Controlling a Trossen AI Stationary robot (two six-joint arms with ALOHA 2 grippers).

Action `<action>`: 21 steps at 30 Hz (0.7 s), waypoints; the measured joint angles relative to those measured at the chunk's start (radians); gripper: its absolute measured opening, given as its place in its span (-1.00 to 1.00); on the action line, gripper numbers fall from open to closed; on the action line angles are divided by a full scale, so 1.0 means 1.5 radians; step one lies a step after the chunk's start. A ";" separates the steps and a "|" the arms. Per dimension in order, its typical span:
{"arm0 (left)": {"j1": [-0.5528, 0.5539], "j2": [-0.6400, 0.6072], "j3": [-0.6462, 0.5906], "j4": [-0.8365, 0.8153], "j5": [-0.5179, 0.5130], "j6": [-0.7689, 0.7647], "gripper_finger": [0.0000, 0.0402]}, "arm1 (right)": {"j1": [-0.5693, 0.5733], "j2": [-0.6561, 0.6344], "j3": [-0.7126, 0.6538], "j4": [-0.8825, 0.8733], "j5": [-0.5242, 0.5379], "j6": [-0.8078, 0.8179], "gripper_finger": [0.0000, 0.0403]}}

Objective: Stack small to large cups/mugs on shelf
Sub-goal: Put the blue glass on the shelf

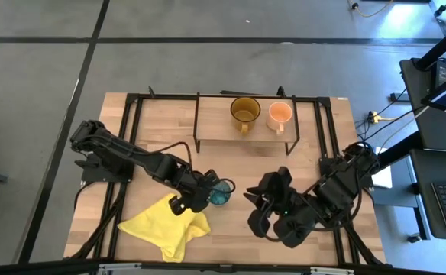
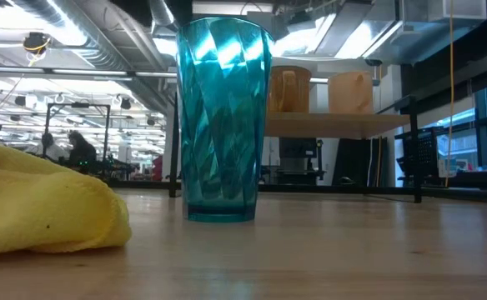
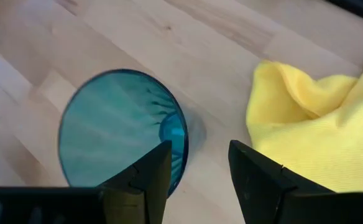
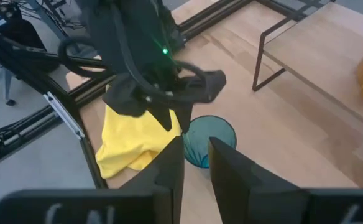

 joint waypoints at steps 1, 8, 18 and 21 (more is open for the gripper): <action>0.000 0.003 0.000 0.001 0.000 0.002 -0.23 | 0.000 0.000 0.000 0.000 0.002 0.000 -0.63; 0.005 0.018 0.000 0.041 -0.002 0.013 -0.23 | 0.000 0.000 0.000 0.001 0.006 0.001 -0.63; 0.001 0.069 -0.001 0.028 -0.016 0.014 -0.31 | 0.000 0.000 0.000 0.001 0.005 0.000 -0.63; -0.001 0.069 -0.001 0.029 -0.026 0.016 -0.44 | 0.000 0.000 0.000 0.001 0.004 0.000 -0.63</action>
